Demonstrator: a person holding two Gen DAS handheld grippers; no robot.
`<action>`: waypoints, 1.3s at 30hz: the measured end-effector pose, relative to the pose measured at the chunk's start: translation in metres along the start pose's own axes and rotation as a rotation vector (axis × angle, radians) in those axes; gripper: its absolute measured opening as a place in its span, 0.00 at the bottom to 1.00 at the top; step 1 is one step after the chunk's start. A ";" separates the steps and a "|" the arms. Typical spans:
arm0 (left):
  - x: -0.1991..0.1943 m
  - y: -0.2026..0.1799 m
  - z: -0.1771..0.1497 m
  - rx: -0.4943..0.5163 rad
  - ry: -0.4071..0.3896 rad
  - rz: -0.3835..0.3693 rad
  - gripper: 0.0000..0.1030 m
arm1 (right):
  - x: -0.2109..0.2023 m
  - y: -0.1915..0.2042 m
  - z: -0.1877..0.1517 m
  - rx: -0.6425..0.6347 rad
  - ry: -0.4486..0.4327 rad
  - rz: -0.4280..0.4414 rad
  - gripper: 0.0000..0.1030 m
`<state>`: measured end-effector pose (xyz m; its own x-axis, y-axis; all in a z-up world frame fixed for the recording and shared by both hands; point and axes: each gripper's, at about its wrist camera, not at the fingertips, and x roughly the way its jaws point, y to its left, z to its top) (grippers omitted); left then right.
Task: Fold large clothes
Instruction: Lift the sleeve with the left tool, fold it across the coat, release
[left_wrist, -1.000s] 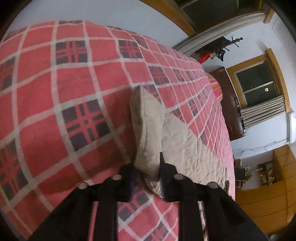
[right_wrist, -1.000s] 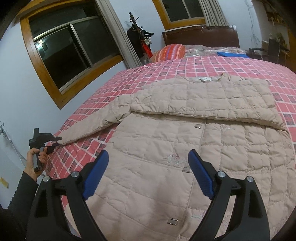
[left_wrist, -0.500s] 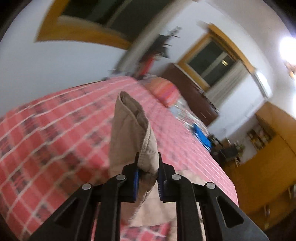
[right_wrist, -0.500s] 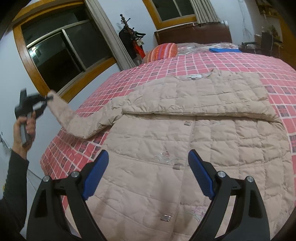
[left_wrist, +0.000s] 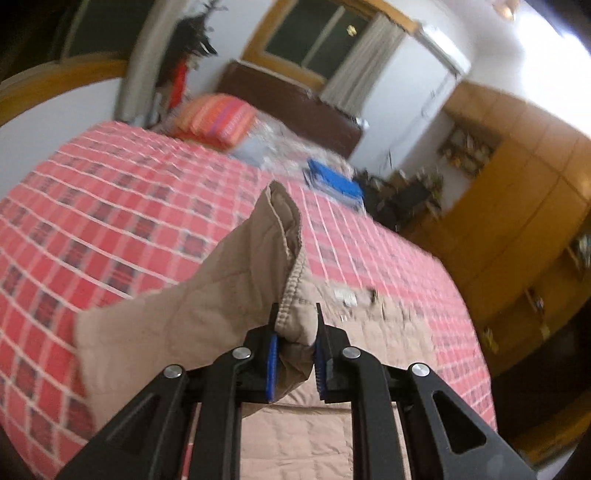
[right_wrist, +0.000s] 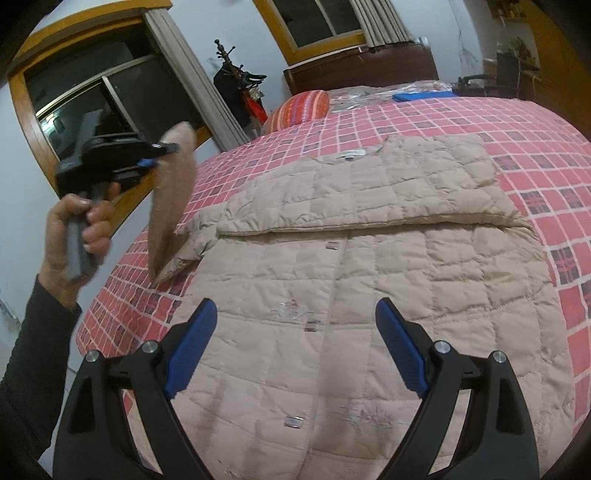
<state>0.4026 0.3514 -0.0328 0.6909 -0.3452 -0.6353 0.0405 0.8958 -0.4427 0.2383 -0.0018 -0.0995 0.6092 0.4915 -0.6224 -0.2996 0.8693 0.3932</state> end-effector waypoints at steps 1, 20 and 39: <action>0.014 -0.005 -0.005 0.007 0.028 0.000 0.15 | 0.000 -0.003 0.000 0.004 0.001 -0.005 0.85; 0.039 -0.007 -0.064 0.013 0.104 -0.108 0.68 | 0.051 -0.054 0.090 0.264 0.172 0.249 0.82; -0.073 0.123 -0.106 -0.266 -0.028 -0.069 0.75 | 0.259 -0.015 0.144 0.409 0.562 0.401 0.18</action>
<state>0.2807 0.4575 -0.1079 0.7126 -0.3920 -0.5818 -0.1001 0.7640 -0.6374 0.5064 0.1044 -0.1692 0.0186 0.8103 -0.5858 -0.0583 0.5857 0.8084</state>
